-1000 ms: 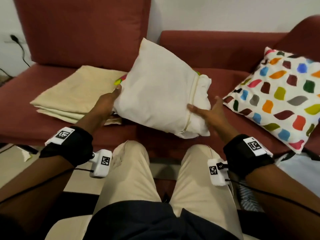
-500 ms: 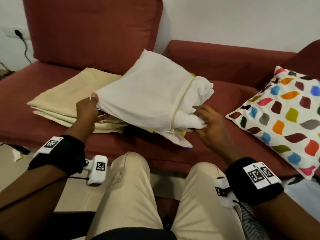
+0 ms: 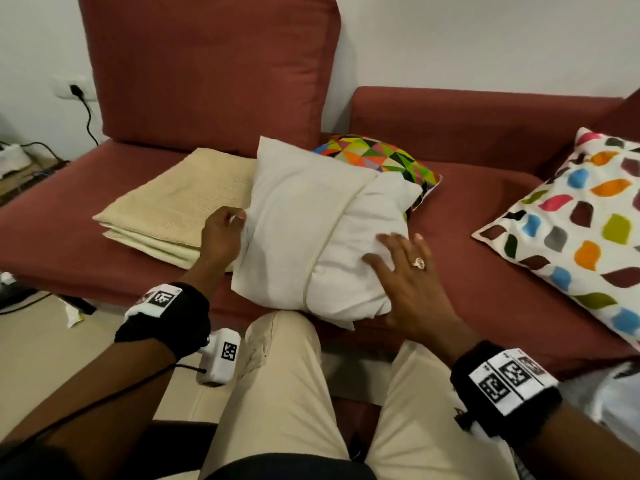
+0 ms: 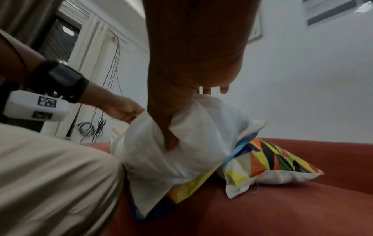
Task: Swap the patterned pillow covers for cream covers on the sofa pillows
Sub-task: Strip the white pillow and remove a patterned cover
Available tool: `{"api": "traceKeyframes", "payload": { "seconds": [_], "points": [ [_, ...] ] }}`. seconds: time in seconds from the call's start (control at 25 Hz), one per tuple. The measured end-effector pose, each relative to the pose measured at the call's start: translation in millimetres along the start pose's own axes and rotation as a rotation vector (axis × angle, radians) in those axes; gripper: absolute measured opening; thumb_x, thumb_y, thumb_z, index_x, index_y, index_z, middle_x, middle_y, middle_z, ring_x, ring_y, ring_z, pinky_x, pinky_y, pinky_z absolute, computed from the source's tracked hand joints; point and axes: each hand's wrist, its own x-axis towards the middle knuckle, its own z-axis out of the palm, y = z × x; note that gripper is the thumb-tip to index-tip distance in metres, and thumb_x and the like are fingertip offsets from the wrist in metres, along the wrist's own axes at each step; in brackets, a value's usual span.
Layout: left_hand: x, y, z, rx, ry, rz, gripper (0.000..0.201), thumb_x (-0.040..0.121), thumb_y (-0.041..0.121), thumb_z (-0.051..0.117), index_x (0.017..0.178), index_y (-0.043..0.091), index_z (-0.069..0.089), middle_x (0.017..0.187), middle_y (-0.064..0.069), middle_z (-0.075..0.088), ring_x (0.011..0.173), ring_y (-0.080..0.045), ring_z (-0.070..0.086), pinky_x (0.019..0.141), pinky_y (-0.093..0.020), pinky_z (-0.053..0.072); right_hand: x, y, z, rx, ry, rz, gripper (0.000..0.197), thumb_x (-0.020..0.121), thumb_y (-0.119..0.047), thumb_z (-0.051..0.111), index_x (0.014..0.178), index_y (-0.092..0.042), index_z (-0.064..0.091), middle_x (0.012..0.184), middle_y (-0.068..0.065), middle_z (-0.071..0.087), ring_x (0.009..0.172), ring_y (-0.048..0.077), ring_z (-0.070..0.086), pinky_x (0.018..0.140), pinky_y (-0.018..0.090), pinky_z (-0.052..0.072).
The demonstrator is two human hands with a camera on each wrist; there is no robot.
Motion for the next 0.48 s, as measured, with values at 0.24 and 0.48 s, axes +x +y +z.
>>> {"api": "traceKeyframes", "payload": {
  "seconds": [0.24,0.48],
  "points": [
    [-43,32,2,0.328,-0.275,0.509,0.125,0.057,0.068,0.08,0.153,0.028,0.011,0.161,0.003,0.005,0.148,-0.015,0.008,0.117,-0.039,0.015,20,32,-31,0.404,0.325,0.296,0.043,0.061,-0.005,0.073,0.102,-0.019,0.073,0.107,0.004,0.074,0.093,0.031,0.07,0.071,0.041,0.057],
    [-55,57,17,0.852,-0.273,0.834,0.139,0.045,0.094,0.058,0.155,0.027,0.006,0.161,-0.007,-0.015,0.149,-0.031,-0.004,0.116,-0.061,0.01,56,51,-76,0.478,0.3,0.425,0.037,0.06,-0.02,0.051,0.093,-0.024,0.067,0.081,0.002,0.072,0.078,0.032,0.067,0.065,0.042,0.054]
  ]
}}
